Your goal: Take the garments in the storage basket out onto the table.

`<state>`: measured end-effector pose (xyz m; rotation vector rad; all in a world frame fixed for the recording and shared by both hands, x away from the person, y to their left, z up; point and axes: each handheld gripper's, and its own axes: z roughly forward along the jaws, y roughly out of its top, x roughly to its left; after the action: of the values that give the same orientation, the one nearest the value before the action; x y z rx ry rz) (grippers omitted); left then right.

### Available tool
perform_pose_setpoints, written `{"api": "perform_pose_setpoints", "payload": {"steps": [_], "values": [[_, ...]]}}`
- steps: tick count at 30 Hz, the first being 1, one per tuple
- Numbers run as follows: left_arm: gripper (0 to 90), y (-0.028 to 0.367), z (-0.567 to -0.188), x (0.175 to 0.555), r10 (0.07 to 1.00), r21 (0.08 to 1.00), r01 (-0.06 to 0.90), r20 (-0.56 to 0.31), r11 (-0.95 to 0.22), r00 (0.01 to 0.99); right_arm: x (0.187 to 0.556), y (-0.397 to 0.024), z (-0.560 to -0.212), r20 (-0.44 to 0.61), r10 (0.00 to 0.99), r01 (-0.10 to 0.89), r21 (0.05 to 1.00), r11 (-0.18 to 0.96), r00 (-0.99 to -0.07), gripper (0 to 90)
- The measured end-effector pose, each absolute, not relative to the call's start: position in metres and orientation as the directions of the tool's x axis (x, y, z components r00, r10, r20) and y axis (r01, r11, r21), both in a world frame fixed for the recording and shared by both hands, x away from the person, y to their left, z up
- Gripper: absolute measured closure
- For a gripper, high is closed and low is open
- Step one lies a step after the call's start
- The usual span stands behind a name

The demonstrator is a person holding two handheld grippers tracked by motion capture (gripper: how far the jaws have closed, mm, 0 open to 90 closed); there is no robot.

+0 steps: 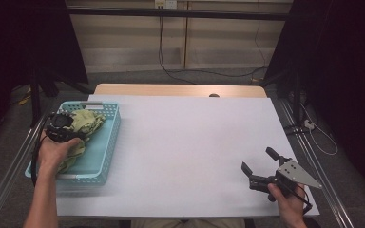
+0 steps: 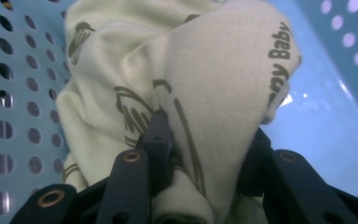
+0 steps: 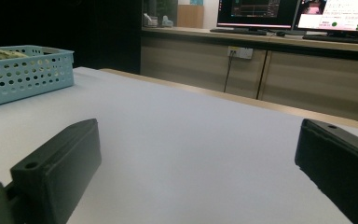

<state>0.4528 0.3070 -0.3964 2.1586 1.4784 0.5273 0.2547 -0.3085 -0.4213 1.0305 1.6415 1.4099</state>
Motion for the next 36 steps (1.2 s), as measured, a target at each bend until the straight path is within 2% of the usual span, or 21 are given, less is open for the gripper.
{"api": "perform_pose_setpoints", "payload": {"steps": [9, 10, 15, 18, 21, 36], "values": [[63.9, 0.311, -0.376, 0.44, 0.945, 0.657, 0.701, 0.054, -0.277, 0.323, 0.255, -0.309, -0.421, -0.026, 0.911, 0.114, 0.99, 0.08, -0.412, 0.0], [63.9, 0.313, -0.373, 0.438, 0.942, 0.656, 0.705, 0.027, -0.269, 0.335, 0.255, -0.309, -0.421, -0.025, 0.91, 0.113, 0.991, 0.078, -0.414, 0.0], [63.8, 0.322, -0.371, 0.428, 0.944, 0.703, 0.668, 0.014, -0.244, 0.33, 0.254, -0.309, -0.421, -0.024, 0.91, 0.112, 0.991, 0.077, -0.415, 0.0], [63.8, 0.332, -0.37, 0.423, 0.942, 0.732, 0.651, -0.037, -0.201, 0.332, 0.254, -0.309, -0.421, -0.024, 0.909, 0.112, 0.991, 0.077, -0.415, 0.0], [63.8, 0.338, -0.366, 0.417, 0.94, 0.76, 0.624, -0.052, -0.181, 0.336, 0.254, -0.309, -0.421, -0.028, 0.909, 0.111, 0.991, 0.081, -0.415, 0.0], [63.7, 0.343, -0.34, 0.398, 0.922, 0.873, 0.464, -0.046, -0.149, 0.384, 0.254, -0.309, -0.421, -0.027, 0.91, 0.112, 0.991, 0.08, -0.414, 0.0]]}}
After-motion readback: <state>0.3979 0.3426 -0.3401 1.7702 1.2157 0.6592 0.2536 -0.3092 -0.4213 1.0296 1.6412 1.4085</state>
